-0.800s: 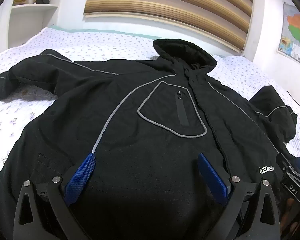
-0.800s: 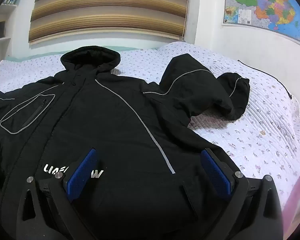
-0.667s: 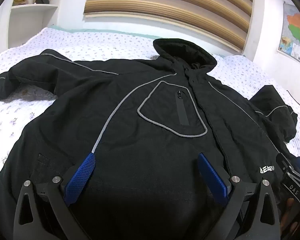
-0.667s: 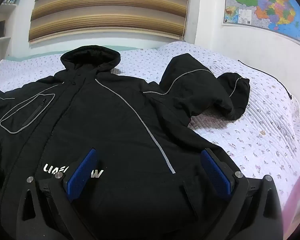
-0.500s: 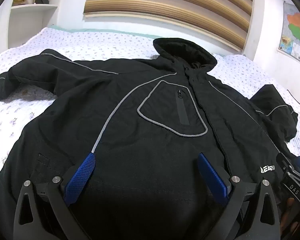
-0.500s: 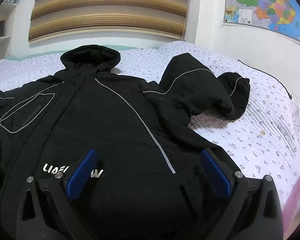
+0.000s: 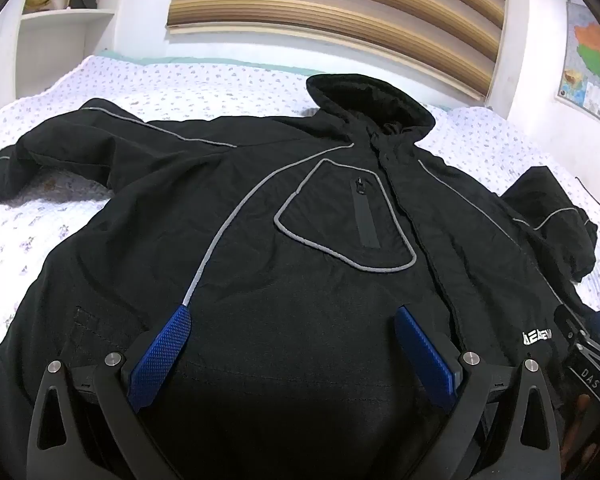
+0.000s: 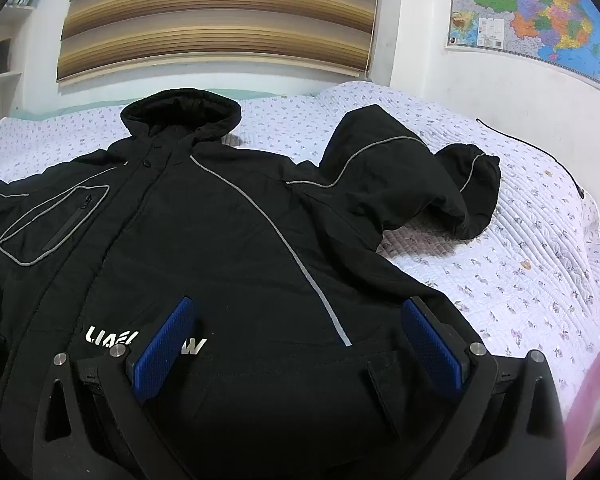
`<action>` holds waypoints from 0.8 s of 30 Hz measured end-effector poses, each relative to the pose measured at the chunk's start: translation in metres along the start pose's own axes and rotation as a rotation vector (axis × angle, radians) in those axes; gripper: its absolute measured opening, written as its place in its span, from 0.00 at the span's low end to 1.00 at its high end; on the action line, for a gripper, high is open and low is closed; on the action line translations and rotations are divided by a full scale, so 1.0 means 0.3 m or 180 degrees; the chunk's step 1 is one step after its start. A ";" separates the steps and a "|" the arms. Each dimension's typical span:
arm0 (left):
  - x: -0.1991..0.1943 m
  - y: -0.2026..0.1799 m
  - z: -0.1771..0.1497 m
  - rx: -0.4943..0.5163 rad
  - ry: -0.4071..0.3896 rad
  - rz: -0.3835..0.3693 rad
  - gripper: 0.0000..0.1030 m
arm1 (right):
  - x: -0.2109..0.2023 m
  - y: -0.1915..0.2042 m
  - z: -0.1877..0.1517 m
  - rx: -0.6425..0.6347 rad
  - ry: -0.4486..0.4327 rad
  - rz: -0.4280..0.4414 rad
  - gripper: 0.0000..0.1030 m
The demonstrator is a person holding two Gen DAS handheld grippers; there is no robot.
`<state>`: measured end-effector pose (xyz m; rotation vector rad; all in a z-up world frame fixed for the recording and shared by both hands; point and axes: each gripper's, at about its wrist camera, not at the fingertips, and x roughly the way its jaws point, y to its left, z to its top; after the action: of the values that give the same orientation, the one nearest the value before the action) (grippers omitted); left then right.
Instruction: Fold large clothes
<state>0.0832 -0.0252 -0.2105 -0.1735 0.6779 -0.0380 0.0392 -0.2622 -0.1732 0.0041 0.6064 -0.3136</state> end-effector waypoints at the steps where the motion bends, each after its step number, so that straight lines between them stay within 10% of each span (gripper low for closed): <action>1: 0.000 0.000 -0.001 0.0005 0.0004 0.0005 0.99 | 0.000 0.001 0.002 -0.0004 -0.0053 -0.0006 1.00; 16: -0.006 0.005 0.009 -0.0027 0.0078 -0.0031 0.98 | -0.046 0.005 0.026 0.0004 -0.0180 -0.0193 1.00; 24: -0.173 0.209 0.182 -0.0285 0.0162 0.0050 0.98 | -0.221 0.170 0.247 0.0087 -0.0077 0.0790 1.00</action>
<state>0.0757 0.0493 -0.1475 -0.2538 0.7323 0.0028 0.0440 -0.2015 -0.0795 0.1009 0.5708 -0.0812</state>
